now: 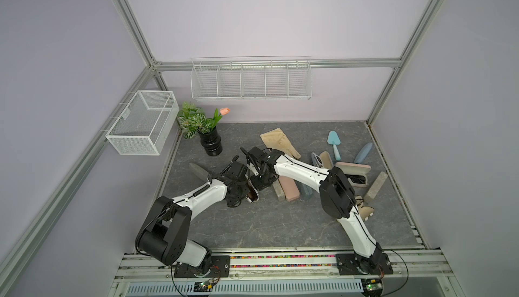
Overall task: Close the glasses case
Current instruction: Close the glasses case at the center of the board.
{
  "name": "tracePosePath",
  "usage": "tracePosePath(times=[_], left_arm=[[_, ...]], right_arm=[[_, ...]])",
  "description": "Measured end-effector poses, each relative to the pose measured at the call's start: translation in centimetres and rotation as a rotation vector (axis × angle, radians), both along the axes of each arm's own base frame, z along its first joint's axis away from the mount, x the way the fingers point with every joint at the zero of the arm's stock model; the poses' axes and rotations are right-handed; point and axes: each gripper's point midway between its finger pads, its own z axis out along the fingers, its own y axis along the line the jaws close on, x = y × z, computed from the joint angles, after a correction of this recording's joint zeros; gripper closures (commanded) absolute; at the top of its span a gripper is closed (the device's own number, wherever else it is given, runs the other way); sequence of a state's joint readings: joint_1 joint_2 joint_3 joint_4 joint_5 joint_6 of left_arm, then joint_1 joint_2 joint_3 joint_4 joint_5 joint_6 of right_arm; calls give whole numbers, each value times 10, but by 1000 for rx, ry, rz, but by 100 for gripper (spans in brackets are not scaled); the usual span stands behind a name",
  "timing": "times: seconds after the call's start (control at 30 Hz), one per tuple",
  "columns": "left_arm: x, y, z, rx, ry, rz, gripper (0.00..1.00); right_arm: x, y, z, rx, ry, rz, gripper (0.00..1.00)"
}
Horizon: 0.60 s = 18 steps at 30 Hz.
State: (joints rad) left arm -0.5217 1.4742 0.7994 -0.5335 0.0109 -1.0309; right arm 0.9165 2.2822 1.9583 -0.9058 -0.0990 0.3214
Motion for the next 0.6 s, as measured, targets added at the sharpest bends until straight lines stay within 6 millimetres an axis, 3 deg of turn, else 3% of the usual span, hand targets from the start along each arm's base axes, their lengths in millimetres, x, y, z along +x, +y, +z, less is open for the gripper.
tracePosePath(times=[0.13,0.43,0.6], left_arm=[[5,-4,4,-3,-19,-12,100],[7,-3,7,0,-34,-9,100],[10,-6,24,-31,-87,-12,100]], right_arm=[[-9,10,4,32,16,24,74],[-14,7,5,35,11,-7,65],[-18,4,22,60,-32,-42,60]])
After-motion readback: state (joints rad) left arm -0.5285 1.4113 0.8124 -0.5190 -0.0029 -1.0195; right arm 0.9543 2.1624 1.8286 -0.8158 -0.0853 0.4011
